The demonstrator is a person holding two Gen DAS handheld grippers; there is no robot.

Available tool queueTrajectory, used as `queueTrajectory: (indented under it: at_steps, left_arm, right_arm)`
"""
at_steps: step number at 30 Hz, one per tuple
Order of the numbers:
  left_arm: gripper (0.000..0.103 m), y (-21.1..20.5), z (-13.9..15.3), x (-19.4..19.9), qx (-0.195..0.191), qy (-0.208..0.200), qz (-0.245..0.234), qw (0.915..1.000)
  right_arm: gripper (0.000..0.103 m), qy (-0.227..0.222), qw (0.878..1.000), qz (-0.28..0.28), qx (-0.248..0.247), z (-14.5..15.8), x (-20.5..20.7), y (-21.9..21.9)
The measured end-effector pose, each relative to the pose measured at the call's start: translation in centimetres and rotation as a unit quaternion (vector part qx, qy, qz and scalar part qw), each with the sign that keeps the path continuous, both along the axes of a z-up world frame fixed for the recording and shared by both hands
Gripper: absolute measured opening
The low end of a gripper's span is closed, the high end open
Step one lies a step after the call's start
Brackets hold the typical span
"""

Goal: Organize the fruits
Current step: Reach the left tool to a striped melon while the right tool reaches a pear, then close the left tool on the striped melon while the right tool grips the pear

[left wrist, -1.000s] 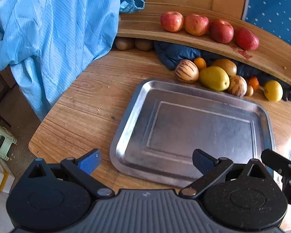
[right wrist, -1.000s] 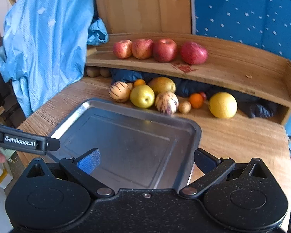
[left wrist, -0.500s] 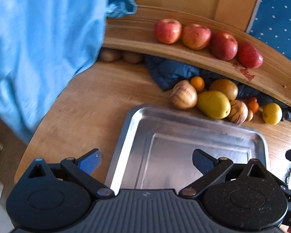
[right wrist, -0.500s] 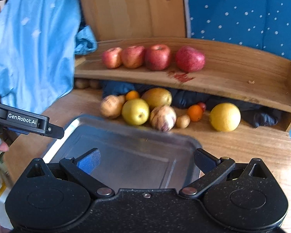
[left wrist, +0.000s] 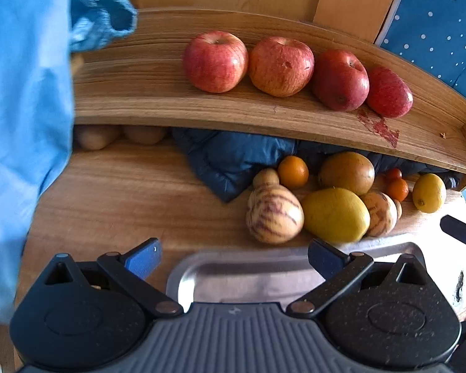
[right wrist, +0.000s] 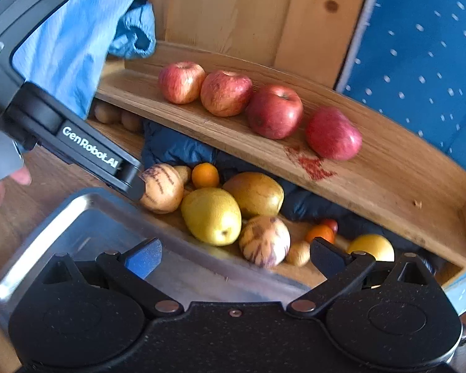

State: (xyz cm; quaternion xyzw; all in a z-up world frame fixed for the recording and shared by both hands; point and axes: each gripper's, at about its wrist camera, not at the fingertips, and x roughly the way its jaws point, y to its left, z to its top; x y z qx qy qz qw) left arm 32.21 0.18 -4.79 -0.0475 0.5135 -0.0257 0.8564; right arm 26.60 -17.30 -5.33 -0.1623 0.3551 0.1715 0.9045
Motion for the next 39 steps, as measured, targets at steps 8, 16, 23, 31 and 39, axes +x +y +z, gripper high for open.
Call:
queueTrajectory:
  at_steps: [8,16,23,31,39]
  left_arm:
    - [0.098,1.3,-1.7,3.5,-0.045,0.026,-0.029,0.9983]
    - [0.086,1.6,-2.7,4.7,-0.102,0.040,-0.062,0.9920]
    - [0.071,1.4,-3.4,5.4,-0.127,0.048,-0.083,0.9872]
    - [0.060,1.3,-4.5,6.2,-0.159,0.055,-0.087,0.9819]
    - [0.057,2.2,-4.3,5.8,-0.163,0.056,-0.087,0.9812]
  right_arm:
    - [0.088,0.013,0.998,0.015,-0.052,-1.3,3.5,3.9]
    - [0.076,0.055,0.996,0.015,-0.063,-2.3,5.2,4.8]
    - [0.075,0.066,0.995,0.019,-0.073,-2.8,6.0,5.3]
    - [0.071,0.067,0.992,0.029,-0.102,-3.6,6.7,6.7]
    - [0.058,0.060,0.990,0.028,-0.126,-3.7,5.8,7.8]
